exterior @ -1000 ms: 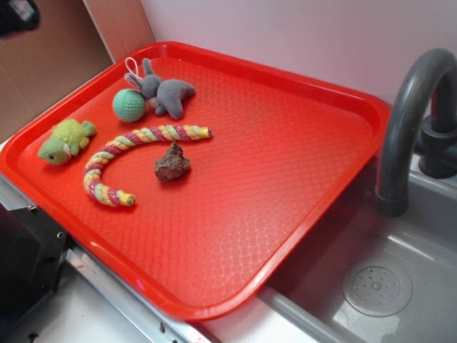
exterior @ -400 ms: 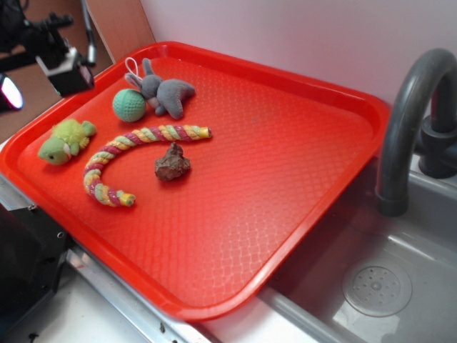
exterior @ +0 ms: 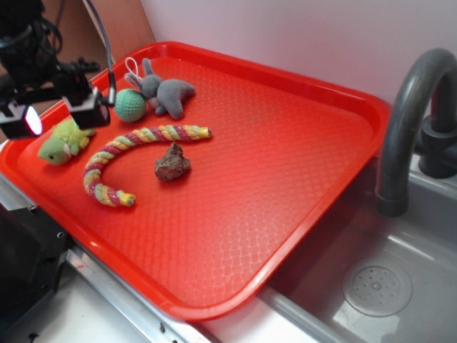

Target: Grab the multicolored rope.

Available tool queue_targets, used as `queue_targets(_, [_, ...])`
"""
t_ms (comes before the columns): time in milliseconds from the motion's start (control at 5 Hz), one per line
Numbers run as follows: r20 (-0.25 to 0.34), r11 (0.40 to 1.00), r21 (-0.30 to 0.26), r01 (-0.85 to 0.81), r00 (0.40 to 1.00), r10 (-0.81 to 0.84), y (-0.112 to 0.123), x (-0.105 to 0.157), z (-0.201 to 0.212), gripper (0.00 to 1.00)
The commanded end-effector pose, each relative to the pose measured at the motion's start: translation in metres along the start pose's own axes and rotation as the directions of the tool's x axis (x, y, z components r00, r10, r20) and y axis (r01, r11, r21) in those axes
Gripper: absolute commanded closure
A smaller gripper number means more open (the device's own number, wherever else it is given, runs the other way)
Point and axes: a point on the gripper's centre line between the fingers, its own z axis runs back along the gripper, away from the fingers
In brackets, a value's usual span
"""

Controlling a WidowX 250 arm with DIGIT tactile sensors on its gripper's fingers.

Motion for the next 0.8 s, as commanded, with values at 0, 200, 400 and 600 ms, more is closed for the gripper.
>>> queue_targets(0, [0.048,0.991,0.021,0.131,0.990,-0.132,-0.017,-0.004,-0.035,0.00])
queue_targets(200, [0.052,0.977,-0.055,0.207,0.977,-0.205,-0.027,-0.008,-0.043,0.00])
queue_targets(400, [0.031,0.976,-0.061,0.207,0.978,-0.205,-0.025,-0.006,-0.051,0.00])
queue_targets(600, [0.015,0.983,-0.045,0.180,0.984,-0.180,-0.013,-0.005,-0.061,0.00])
